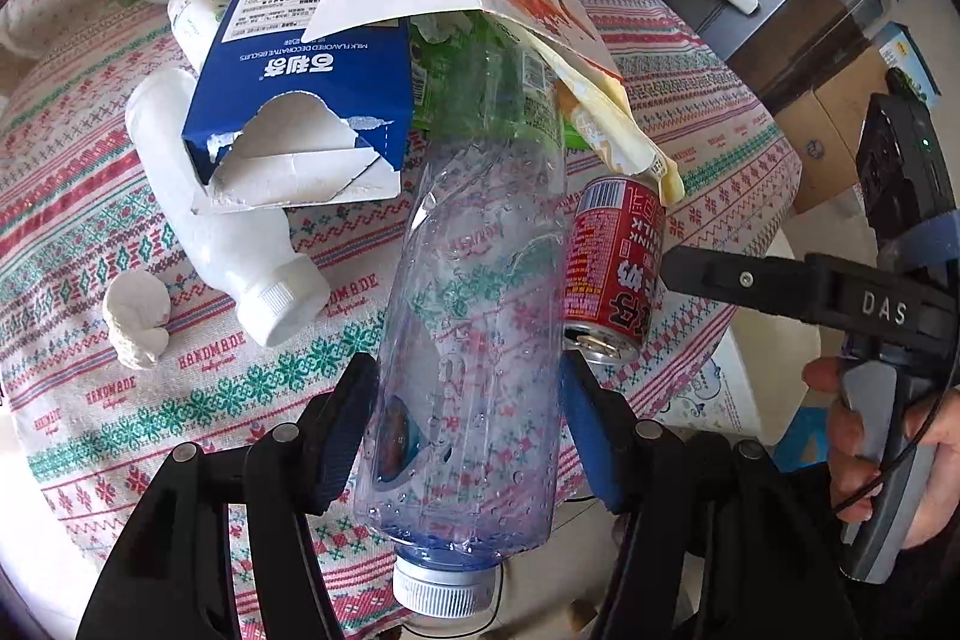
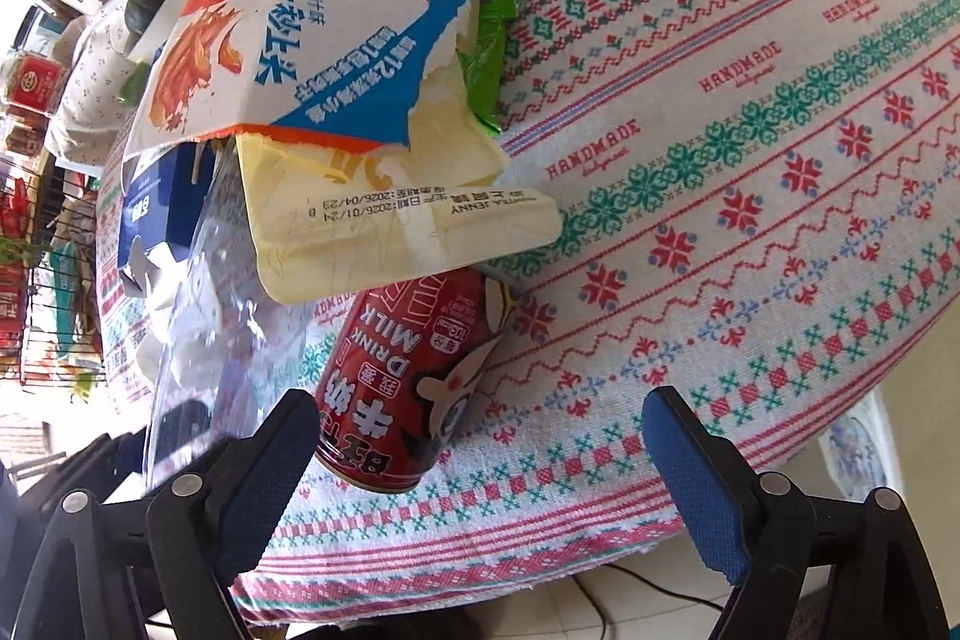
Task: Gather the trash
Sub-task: 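Grasp the clear plastic bottle with the left tool while the right tool grasps the red milk can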
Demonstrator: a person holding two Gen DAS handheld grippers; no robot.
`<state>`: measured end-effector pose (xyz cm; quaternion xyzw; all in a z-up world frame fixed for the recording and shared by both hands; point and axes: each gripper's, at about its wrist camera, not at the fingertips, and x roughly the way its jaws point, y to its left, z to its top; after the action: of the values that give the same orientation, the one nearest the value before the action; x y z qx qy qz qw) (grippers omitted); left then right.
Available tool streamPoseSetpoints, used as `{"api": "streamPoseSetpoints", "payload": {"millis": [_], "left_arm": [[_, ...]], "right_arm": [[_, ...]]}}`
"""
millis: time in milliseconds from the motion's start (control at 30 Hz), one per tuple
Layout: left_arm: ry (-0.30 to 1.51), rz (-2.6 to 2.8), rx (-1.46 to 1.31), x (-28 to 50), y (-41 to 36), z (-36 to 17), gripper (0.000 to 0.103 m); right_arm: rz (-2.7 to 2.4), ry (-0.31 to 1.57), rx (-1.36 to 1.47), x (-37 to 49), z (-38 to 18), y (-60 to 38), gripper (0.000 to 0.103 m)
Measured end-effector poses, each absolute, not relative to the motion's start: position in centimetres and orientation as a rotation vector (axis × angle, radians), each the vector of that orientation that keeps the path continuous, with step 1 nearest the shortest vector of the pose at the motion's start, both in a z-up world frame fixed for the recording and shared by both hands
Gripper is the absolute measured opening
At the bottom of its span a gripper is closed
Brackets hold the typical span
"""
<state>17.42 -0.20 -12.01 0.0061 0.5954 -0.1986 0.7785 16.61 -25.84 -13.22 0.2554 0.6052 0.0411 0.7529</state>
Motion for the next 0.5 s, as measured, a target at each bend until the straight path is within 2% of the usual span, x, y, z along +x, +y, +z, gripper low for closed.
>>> {"api": "streamPoseSetpoints", "payload": {"millis": [233, 433, 500], "left_arm": [[1.264, -0.411, 0.021, 14.4, 2.0, -11.5, 0.064], [1.337, -0.402, 0.055, 14.0, 2.2, -13.5, 0.065], [1.355, -0.399, 0.072, 14.3, 1.9, -14.1, 0.066]], "right_arm": [[0.113, 1.301, 0.678, 17.7, -15.4, -24.7, 0.077], [0.142, 1.303, 0.684, 18.1, -16.0, -23.1, 0.069], [0.163, 1.303, 0.676, 18.3, -16.1, -22.7, 0.063]]}}
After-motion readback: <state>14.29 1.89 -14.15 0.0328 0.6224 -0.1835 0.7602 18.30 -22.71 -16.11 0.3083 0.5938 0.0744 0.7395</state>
